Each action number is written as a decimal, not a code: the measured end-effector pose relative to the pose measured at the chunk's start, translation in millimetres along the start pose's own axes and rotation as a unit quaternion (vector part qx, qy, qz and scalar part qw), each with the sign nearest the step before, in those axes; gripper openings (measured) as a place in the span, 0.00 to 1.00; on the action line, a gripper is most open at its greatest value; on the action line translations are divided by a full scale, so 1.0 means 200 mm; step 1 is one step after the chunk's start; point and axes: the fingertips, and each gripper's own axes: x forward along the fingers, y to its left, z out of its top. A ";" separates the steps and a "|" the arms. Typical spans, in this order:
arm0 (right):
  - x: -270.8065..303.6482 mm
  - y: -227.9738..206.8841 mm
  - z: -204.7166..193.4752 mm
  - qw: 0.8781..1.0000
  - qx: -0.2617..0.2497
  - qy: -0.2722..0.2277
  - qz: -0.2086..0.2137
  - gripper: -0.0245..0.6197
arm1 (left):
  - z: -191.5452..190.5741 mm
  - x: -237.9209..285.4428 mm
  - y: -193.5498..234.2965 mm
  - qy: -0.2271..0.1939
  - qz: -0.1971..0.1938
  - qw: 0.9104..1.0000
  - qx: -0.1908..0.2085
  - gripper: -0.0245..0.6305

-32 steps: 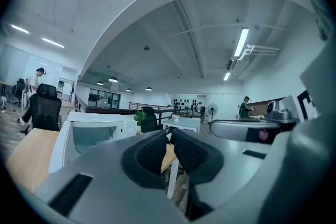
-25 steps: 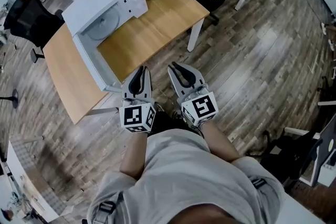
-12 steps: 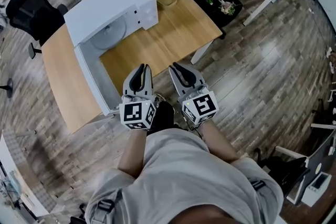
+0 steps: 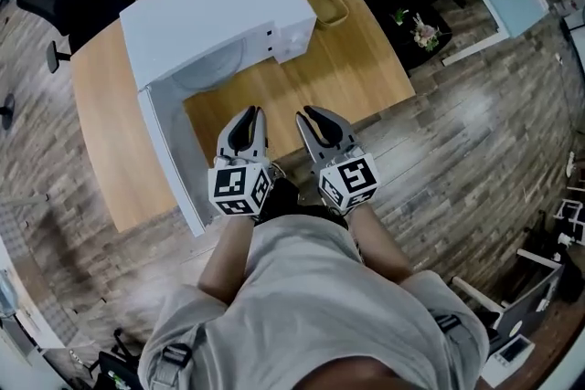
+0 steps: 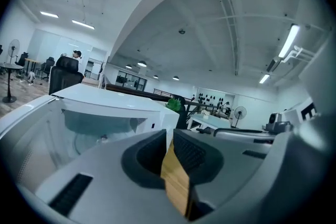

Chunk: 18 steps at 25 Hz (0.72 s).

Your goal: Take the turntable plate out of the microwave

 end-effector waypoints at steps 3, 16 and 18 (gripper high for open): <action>0.15 -0.02 -0.05 1.000 0.016 0.017 0.020 0.15 | -0.02 0.06 0.12 0.009 0.019 1.000 -0.012 0.12; 0.60 0.01 -0.37 0.976 0.121 0.117 0.138 0.15 | -0.29 0.18 0.53 0.059 0.141 0.986 -0.072 0.12; 0.66 0.01 -0.44 0.965 0.161 0.135 0.154 0.16 | -0.38 0.21 0.60 0.078 0.159 0.980 -0.092 0.12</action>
